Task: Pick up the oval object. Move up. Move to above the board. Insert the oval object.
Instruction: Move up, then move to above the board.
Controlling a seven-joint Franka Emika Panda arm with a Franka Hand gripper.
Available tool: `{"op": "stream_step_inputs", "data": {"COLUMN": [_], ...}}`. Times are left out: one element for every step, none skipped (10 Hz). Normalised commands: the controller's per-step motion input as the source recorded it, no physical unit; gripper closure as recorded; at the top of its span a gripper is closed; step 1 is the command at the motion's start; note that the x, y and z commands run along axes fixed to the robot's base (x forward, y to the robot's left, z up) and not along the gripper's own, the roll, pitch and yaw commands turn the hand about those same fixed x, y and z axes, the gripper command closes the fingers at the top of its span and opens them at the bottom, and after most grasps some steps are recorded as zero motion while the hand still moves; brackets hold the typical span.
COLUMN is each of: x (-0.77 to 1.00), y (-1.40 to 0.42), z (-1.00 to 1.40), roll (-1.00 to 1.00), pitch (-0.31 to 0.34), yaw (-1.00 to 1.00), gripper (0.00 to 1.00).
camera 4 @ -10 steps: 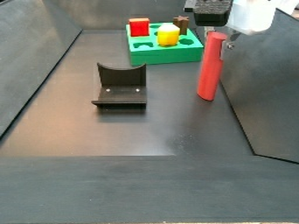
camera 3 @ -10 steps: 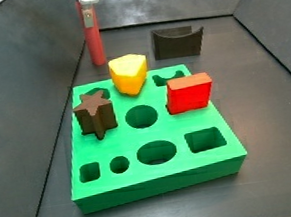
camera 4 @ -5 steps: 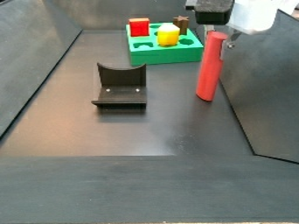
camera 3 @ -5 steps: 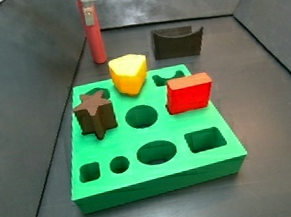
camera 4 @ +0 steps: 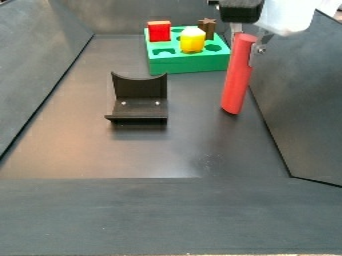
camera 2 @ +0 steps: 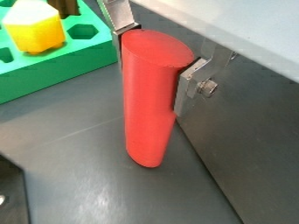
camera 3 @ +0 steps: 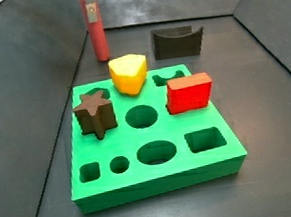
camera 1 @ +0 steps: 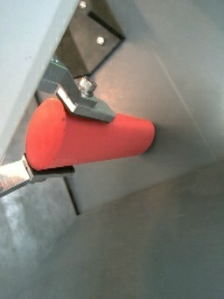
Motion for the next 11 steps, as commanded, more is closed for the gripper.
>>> {"op": "stream_step_inputs", "data": {"x": [-0.04, -0.05, -0.04, -0.02, -0.01, -0.17, -0.17, -0.14, -0.12, -0.09, -0.08], "y": [-0.06, -0.07, -0.05, -0.02, -0.02, -0.29, -0.29, -0.23, -0.19, -0.14, -0.11], "z": [0.78, 0.65, 0.53, 0.35, 0.27, 1.0, 1.0, 1.0, 1.0, 1.0, 0.97], "roll": [-0.01, -0.03, -0.06, -0.09, -0.11, -0.11, -0.11, -0.11, -0.13, -0.16, -0.15], "pitch": [0.032, 0.067, 0.066, 0.062, 0.064, 0.261, 0.252, 0.176, 0.145, 0.101, 0.082], "yaw": [-0.04, -0.03, -0.01, -0.01, -0.01, -0.27, -0.26, -0.17, -0.13, -0.08, -0.05], "gripper": [1.0, 1.0, 1.0, 1.0, 1.0, 1.0, 1.0, 1.0, 1.0, 1.0, 1.0]}}
